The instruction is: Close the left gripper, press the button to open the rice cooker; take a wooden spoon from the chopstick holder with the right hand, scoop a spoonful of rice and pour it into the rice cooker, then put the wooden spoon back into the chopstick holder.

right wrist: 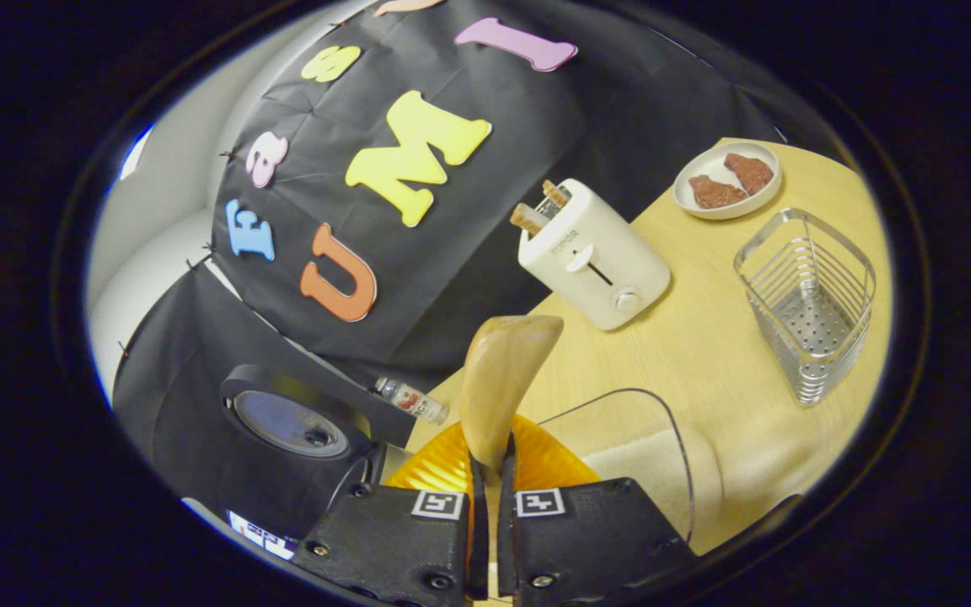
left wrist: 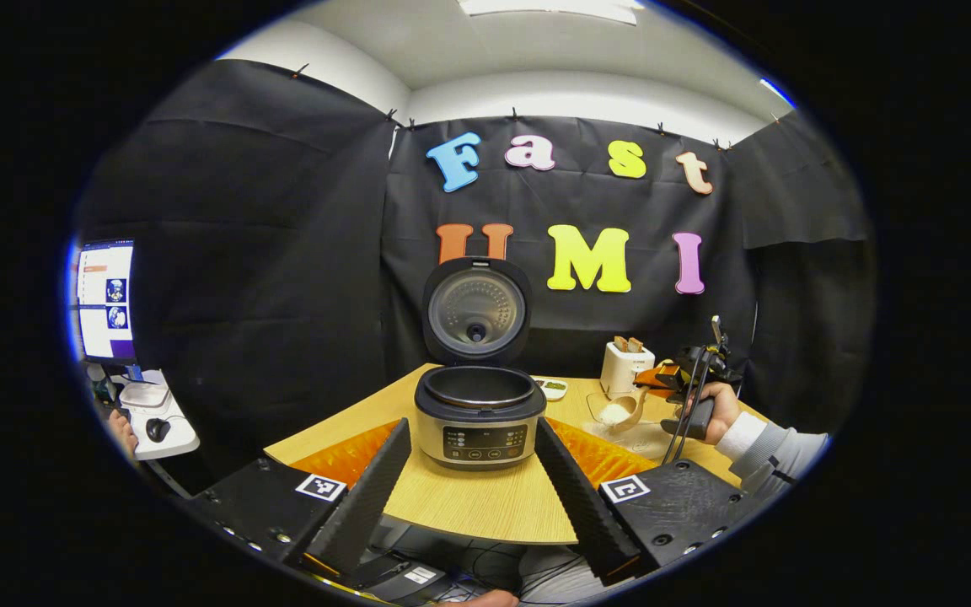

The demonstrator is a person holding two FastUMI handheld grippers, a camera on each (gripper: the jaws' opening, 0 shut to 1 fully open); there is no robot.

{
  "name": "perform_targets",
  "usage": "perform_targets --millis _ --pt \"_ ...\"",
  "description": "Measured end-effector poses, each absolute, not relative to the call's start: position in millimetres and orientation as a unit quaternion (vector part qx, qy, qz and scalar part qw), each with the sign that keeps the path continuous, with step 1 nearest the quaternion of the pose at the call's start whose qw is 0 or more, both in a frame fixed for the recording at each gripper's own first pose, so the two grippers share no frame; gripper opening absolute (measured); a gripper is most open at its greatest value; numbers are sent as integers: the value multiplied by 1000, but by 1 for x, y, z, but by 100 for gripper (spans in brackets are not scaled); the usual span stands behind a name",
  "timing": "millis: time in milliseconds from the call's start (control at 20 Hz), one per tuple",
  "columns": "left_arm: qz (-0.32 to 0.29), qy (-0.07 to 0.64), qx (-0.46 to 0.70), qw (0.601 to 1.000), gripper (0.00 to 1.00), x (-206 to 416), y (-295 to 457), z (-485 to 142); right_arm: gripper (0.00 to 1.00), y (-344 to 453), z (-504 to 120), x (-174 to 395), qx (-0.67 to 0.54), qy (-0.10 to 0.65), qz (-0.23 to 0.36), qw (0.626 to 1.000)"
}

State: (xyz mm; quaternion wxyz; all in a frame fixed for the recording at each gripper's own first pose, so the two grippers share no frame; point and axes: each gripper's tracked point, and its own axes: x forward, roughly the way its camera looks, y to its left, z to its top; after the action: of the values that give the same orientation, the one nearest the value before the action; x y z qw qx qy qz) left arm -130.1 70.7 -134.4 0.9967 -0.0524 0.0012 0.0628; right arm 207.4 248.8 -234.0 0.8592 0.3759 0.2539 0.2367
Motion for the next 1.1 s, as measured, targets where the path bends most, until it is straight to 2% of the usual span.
perform_targets --millis 150,400,500,650,700,850,1100 --pt "63 3 -52 997 94 -129 70 -136 9 243 -227 205 427 252 242 834" --pt "68 3 -57 996 94 -134 77 -137 9 256 -205 184 553 263 274 742" --pt "69 5 -62 996 94 -138 80 -141 9 267 -194 176 575 263 281 722" --pt "64 2 -63 996 94 -145 87 -140 6 285 -179 168 553 254 282 742" --pt "63 1 -69 996 94 -147 90 -139 9 294 -173 166 544 254 287 746" --pt "69 -8 -72 995 95 -159 104 -136 9 321 -154 161 536 255 300 747" --pt "84 -31 -62 994 94 -173 125 -123 9 372 -139 163 486 253 302 780"
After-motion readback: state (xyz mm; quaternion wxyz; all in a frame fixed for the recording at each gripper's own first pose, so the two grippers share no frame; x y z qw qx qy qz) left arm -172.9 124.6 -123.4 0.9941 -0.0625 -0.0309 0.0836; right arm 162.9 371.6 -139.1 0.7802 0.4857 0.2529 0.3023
